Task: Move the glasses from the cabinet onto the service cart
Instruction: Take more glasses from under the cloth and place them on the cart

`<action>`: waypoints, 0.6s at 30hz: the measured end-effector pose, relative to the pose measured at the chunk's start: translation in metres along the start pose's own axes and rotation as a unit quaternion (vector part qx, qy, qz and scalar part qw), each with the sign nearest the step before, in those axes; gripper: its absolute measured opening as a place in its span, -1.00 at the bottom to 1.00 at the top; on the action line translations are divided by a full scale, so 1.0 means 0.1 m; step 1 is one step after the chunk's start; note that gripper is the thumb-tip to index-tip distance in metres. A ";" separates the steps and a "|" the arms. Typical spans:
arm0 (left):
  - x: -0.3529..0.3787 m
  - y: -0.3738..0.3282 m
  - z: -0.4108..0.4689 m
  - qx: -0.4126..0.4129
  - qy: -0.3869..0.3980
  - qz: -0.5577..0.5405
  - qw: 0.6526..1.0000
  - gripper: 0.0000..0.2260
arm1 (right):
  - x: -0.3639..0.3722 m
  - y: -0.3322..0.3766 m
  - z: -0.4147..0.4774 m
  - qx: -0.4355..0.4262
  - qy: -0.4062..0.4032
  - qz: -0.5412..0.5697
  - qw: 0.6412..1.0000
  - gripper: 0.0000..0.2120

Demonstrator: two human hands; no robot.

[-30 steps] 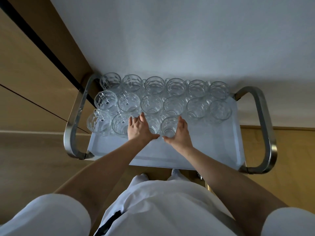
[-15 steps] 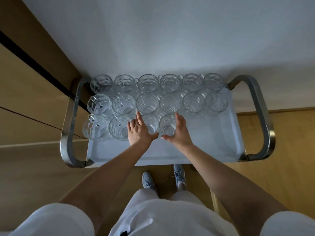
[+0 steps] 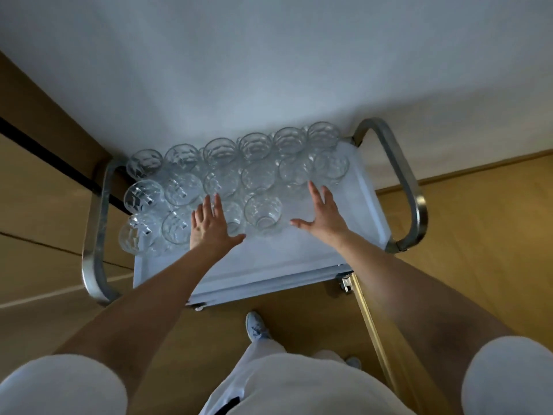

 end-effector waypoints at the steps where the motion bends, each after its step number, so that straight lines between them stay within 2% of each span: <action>1: -0.06 -0.07 0.00 0.013 -0.016 0.015 1.000 -0.01 | -0.09 -0.09 -0.04 0.003 -0.001 0.004 1.000 0.01; 6: -0.41 -0.97 0.06 0.086 -0.056 0.054 0.993 -0.24 | -0.70 -0.54 -0.33 -0.024 -0.059 0.022 0.998 -0.06; 11: -0.45 -2.38 -0.06 0.195 -0.073 0.067 0.976 -0.30 | -1.31 -1.24 -0.80 -0.052 -0.148 0.025 0.987 -0.15; 14: -0.40 -3.48 -0.27 0.278 -0.070 0.058 0.956 -0.34 | -1.84 -1.94 -1.23 -0.004 -0.209 0.039 0.977 -0.17; 18: -0.18 -4.87 -0.61 0.376 -0.048 0.061 0.924 -0.40 | -2.46 -3.01 -1.93 0.117 -0.266 0.078 0.954 -0.16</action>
Point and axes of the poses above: each hand's wrist, its own z-axis towards the middle knuckle, its own x-axis out of the palm, y = z × x, the point moved 2 cm from there along z, towards the middle knuckle, and after that the axes turned 7 degrees about x, right-handed, at the moved point
